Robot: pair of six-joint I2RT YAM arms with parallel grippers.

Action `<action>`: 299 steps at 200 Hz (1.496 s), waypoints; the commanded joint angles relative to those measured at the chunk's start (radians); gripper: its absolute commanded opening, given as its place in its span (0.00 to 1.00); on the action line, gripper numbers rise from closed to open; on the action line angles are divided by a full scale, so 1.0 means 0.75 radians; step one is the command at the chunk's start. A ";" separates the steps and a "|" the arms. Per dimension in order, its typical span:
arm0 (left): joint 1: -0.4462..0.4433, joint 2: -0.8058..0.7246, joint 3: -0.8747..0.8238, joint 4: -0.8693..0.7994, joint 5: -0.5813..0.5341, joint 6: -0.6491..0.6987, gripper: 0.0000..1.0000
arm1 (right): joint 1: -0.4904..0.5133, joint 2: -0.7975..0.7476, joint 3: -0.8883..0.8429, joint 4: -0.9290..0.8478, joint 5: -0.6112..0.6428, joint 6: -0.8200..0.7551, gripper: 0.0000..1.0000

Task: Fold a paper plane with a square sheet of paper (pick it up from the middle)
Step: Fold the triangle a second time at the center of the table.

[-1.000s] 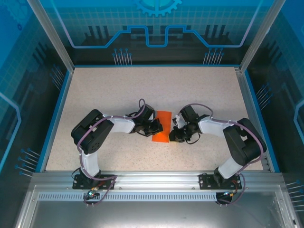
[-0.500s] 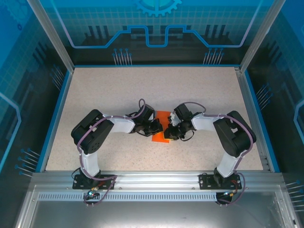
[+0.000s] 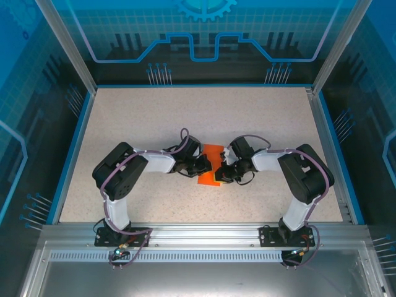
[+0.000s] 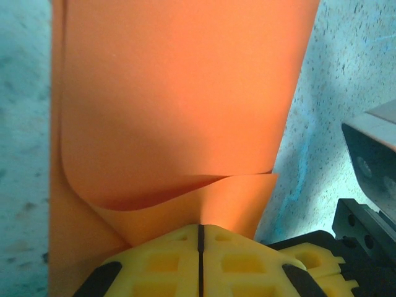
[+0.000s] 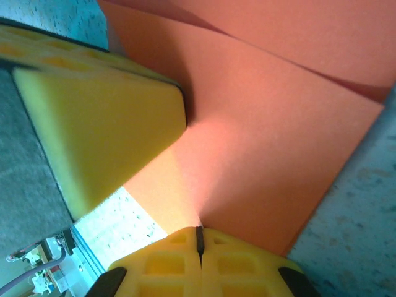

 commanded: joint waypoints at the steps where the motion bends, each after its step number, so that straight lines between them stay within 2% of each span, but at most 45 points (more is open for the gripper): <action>1: 0.070 0.008 -0.007 -0.084 -0.092 0.047 0.08 | -0.020 0.030 -0.060 -0.157 0.101 -0.032 0.02; 84: 0.171 0.046 0.030 -0.121 -0.084 0.082 0.08 | -0.029 0.023 -0.061 -0.166 0.082 -0.047 0.02; 159: 0.238 -0.013 0.097 -0.185 -0.037 0.143 0.09 | -0.028 0.034 -0.049 -0.157 0.062 -0.047 0.02; 189: 0.227 -0.110 0.113 -0.175 0.038 0.143 0.12 | -0.028 0.031 -0.043 -0.157 0.060 -0.045 0.02; 230: 0.138 -0.187 0.107 -0.188 0.098 0.137 0.12 | -0.028 0.030 -0.037 -0.155 0.064 -0.038 0.02; 255: 0.075 -0.154 0.082 -0.117 0.141 0.098 0.12 | -0.028 0.028 -0.037 -0.153 0.066 -0.038 0.02; 299: 0.046 -0.034 0.076 -0.036 0.155 0.059 0.11 | -0.029 0.024 -0.042 -0.146 0.067 -0.036 0.02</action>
